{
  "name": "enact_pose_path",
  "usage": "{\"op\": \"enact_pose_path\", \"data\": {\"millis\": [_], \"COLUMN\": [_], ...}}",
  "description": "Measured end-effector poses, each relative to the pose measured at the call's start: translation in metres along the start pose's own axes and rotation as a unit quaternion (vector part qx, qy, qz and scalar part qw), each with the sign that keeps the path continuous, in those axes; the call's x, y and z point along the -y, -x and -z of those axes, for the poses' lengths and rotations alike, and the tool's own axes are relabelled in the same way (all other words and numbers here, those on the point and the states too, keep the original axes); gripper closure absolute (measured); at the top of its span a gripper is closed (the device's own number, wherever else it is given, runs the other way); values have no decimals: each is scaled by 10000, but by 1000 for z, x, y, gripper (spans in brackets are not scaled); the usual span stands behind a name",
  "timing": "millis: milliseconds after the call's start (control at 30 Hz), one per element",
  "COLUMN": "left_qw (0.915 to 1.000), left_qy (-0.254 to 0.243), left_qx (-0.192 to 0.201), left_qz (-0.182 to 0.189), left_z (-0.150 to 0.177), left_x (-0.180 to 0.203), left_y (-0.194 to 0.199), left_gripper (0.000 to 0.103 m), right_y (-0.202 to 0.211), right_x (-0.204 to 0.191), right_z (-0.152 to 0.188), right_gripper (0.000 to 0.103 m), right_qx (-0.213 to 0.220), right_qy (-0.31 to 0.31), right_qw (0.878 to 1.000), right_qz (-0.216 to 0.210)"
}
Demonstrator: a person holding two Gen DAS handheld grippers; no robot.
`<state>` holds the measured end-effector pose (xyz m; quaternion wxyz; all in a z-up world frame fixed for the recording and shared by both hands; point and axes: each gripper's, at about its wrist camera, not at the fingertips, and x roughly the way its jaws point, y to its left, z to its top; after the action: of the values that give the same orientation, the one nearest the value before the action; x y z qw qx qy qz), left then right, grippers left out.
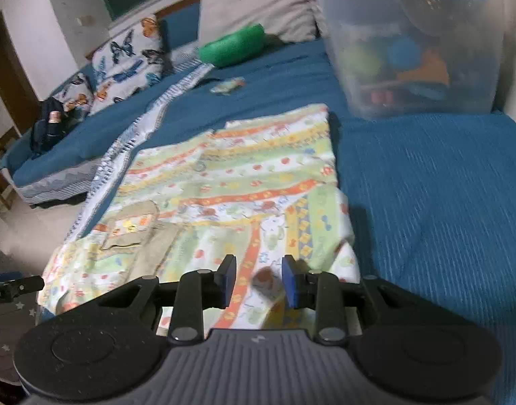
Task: Fold clothes
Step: 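Move the left gripper to the other sleeve of the shirt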
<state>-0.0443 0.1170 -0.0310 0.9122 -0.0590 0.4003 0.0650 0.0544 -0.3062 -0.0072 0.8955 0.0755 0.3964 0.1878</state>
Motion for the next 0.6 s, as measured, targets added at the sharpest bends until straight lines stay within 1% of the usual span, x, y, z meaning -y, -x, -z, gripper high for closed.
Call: {"op": "enact_pose_path", "data": {"millis": [67,133,200,267,333,433,600], "left_qw": [9999,9997,9996,9995,9994,9991,9979], "left_qy": [123,191,236,275,294,357,555], "left_qx": [-72,-91,-90,-108,-126,-148,-231], "left_qz": [-65,-94,-110,-119,-140,-164,-230], "left_z": [0,0,1,2,2,3,5], "left_x": [-7,-11,-12,-13,-14,-16,-24], "left_y": [-4,-6,-8,-9,-10,-12,-15], "left_gripper": [1,1,0,0,0,0,0], "right_y": [-2,-8,-10,-9,-7,-7,-8], "right_x": [-3,-6,-9,-10,-13,-20,-25], "right_z": [2,5,8,8,7,6,6], "right_gripper": [74,74,73,71,65,64,61], "right_qx": [-46,-167,-193,-156,-131,-175,-178], "right_qy": [80,189,247,271,328,523,594], "right_qw": [10000,9996,9993,9993,9992,9982,9979], "right_qz": [-5,119,202,204,175,227,202]}}
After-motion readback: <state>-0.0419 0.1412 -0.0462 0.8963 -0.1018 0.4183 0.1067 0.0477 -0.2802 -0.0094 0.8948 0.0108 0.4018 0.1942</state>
